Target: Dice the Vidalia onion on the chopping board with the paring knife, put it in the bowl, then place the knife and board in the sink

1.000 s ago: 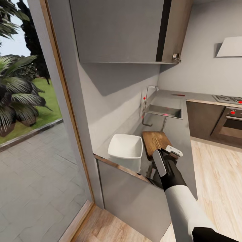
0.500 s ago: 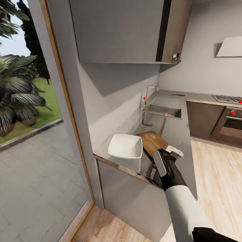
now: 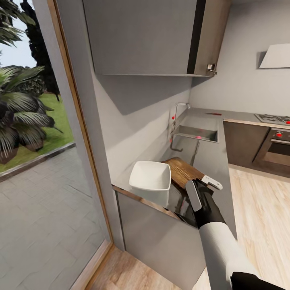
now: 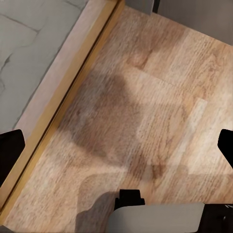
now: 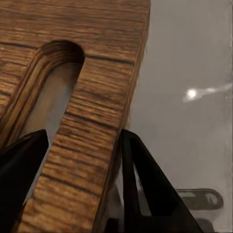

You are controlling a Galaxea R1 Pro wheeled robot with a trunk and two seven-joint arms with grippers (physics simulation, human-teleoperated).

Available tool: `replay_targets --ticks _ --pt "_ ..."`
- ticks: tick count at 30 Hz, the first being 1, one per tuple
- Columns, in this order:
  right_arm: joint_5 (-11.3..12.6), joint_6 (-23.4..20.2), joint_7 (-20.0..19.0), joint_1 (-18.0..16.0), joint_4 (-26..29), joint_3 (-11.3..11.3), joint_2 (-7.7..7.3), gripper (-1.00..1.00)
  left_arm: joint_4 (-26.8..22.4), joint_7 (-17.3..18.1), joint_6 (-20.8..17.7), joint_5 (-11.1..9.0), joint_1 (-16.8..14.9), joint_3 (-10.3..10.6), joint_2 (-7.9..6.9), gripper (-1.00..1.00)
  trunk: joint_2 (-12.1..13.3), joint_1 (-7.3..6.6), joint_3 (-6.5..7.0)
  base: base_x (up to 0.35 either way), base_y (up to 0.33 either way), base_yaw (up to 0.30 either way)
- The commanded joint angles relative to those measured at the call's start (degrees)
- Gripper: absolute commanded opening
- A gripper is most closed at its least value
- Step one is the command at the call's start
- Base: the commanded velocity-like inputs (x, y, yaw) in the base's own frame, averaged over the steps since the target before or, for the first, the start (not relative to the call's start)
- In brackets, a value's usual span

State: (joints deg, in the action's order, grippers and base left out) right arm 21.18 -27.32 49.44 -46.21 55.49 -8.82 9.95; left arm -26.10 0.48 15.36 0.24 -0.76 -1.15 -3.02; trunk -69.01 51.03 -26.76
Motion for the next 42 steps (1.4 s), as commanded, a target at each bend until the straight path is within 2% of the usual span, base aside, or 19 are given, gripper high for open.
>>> replay_targets --ticks 1,9,19,28,33,38,39,42 --pt "1.6 0.0 0.3 0.0 -1.6 -0.1 0.04 -1.0 0.0 0.1 0.1 0.0 0.0 -0.1 0.02 1.0 0.0 0.01 -0.07 0.162 -0.077 0.0" --pt "1.6 0.0 0.2 0.0 -1.6 -0.1 0.04 -1.0 0.0 0.1 0.2 0.0 0.0 -0.1 0.03 1.0 0.0 0.01 -0.07 0.201 -0.158 0.0" --pt "1.6 0.0 0.2 0.0 -1.6 -0.1 0.04 -1.0 0.1 0.1 0.2 0.0 0.0 0.2 0.03 1.0 0.0 0.01 -0.07 0.016 -0.014 0.0" --pt "1.6 -0.2 0.3 0.0 -0.6 -0.1 0.04 -1.0 1.6 0.0 0.2 0.1 0.0 1.8 0.12 1.0 0.0 0.01 -0.07 0.0 -0.072 0.0" --pt "1.6 -0.4 0.3 0.0 2.1 -0.1 0.04 -1.0 1.7 0.0 0.2 0.1 0.0 1.8 0.12 1.0 0.0 0.01 -0.07 0.0 -0.177 0.0" --pt "1.2 -0.7 0.2 0.0 7.3 0.4 0.04 -1.0 1.6 0.0 0.2 0.1 0.0 2.2 0.12 1.0 0.0 0.01 -0.07 0.0 -0.091 0.0" --pt "0.8 -0.9 0.1 0.0 8.1 0.7 -0.31 -1.0 1.6 0.0 0.2 0.1 0.0 2.6 0.15 1.0 0.0 0.01 -0.07 0.0 -0.009 0.0" --pt "0.4 -2.9 -0.5 0.0 8.8 2.5 -3.15 -1.0 1.7 0.0 0.2 0.1 0.0 3.1 0.14 1.0 0.0 0.01 -0.07 0.0 -0.004 0.0"
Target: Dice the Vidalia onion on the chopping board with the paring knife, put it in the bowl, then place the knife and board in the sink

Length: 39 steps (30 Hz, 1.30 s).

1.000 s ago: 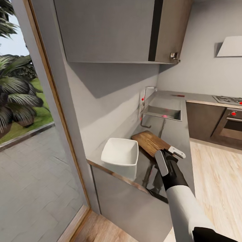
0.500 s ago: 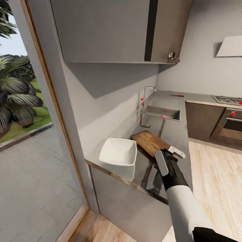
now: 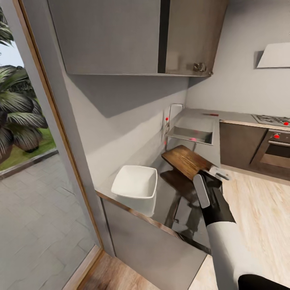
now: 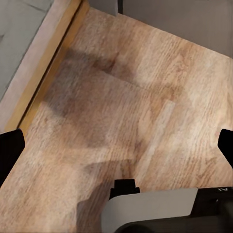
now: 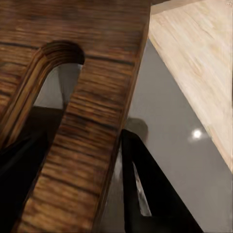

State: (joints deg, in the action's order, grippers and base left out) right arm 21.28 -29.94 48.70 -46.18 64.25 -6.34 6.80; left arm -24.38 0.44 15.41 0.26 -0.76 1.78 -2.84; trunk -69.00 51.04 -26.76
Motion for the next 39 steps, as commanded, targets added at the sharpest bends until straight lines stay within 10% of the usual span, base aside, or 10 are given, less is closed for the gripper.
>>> replay_targets --ticks 1,13,39 --pt "0.2 -1.0 -0.1 0.0 0.3 0.8 -0.56 -1.0 0.0 0.0 0.3 0.0 0.0 0.3 -0.05 1.0 0.0 0.0 -0.06 0.0 -0.001 0.0" --pt "-0.1 -8.0 -8.0 0.0 2.6 2.6 -4.99 -1.0 4.0 0.1 5.0 -0.2 0.0 0.4 -0.06 1.0 0.0 0.0 -0.06 0.0 0.0 0.0" --pt "-0.1 -9.3 -8.6 0.0 4.3 2.7 -6.88 -1.0 6.8 0.1 5.1 0.0 0.0 0.4 0.46 1.0 0.0 0.0 -0.68 -0.01 -0.212 0.105"
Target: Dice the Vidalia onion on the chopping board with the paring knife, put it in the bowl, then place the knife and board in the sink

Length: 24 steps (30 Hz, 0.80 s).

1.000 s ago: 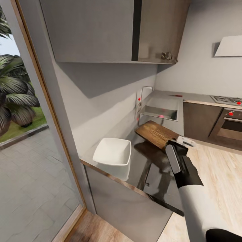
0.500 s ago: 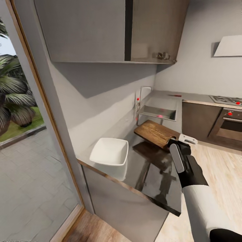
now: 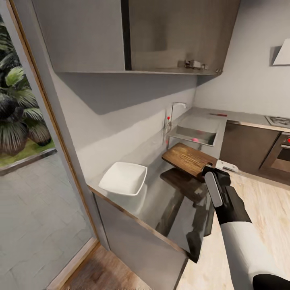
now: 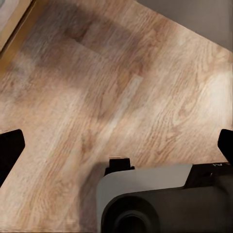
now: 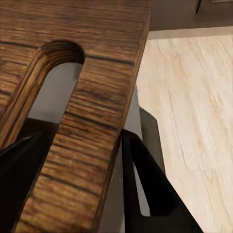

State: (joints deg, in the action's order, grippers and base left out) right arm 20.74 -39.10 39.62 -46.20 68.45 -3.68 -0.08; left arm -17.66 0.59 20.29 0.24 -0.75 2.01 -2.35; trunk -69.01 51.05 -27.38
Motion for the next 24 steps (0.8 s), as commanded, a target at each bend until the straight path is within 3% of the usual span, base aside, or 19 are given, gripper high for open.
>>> replay_targets --ticks 1,9,15,20,24 --pt "0.5 -0.1 0.5 0.0 0.1 0.0 -0.01 -1.0 0.1 0.0 0.2 0.0 0.0 0.2 -0.03 1.0 0.0 -0.01 -0.1 -0.072 -0.317 0.224" --pt "0.5 -1.0 0.4 0.0 0.8 -0.1 -0.23 -1.0 0.3 -0.1 0.2 0.0 0.0 0.2 0.28 1.0 0.0 -0.01 -0.43 -0.036 -0.317 0.226" --pt "0.5 -1.5 -6.1 0.0 1.1 -0.1 -1.58 -1.0 0.3 -0.1 0.2 0.3 0.0 0.3 0.97 1.0 0.0 -0.01 -0.67 -0.03 -0.317 0.226" --pt "0.6 -3.4 -7.7 0.0 3.3 -0.1 -3.93 -1.0 0.4 -0.1 0.2 0.3 0.0 0.2 1.13 1.0 0.0 -0.01 -0.88 -0.087 -0.321 0.226" --pt "0.8 -3.6 -8.3 0.0 4.3 -0.1 -4.28 -1.0 1.6 0.0 0.2 0.3 0.0 0.1 1.14 1.0 0.0 -0.01 -1.07 -0.014 -0.332 0.226"
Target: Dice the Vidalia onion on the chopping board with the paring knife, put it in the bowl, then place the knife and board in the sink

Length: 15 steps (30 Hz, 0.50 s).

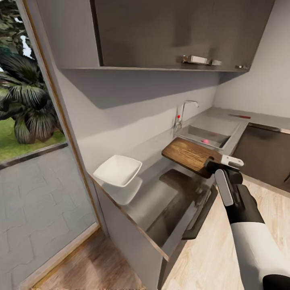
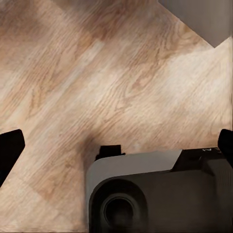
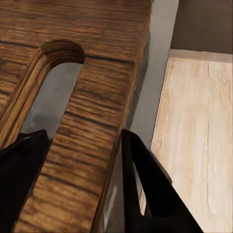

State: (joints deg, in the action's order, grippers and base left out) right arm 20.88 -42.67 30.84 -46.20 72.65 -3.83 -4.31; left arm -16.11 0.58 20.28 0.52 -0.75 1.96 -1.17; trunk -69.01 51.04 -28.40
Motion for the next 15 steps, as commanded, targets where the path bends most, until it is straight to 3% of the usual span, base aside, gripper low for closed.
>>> replay_targets --ticks 1,7,11,14,15 --pt "0.6 0.0 -0.2 0.0 0.1 0.0 -0.06 -1.0 0.2 0.0 0.2 0.0 0.0 0.2 -0.01 1.0 0.0 0.0 -0.1 -0.003 -0.333 0.226" --pt "0.4 0.0 -4.7 0.0 0.3 0.0 -0.55 -1.0 0.6 0.0 0.2 0.1 0.0 0.6 0.03 1.0 0.0 0.0 -0.42 -0.001 -0.333 0.224" --pt "0.4 -0.2 -6.6 0.0 0.4 0.1 -0.82 -1.0 0.7 0.0 0.2 0.0 0.0 3.6 -0.03 1.0 0.0 0.0 -0.65 0.0 -0.334 0.211" --pt "0.3 -2.0 -9.2 0.0 1.1 0.1 -1.05 -1.0 0.8 0.0 0.2 0.0 0.0 4.3 0.0 1.0 0.0 0.0 -0.83 0.0 -0.334 0.205" --pt "0.3 -3.1 -10.5 0.0 1.6 0.1 -1.76 -1.0 0.9 0.0 0.2 0.0 0.0 4.5 0.01 1.0 0.0 0.0 -0.89 0.0 -0.334 0.204"
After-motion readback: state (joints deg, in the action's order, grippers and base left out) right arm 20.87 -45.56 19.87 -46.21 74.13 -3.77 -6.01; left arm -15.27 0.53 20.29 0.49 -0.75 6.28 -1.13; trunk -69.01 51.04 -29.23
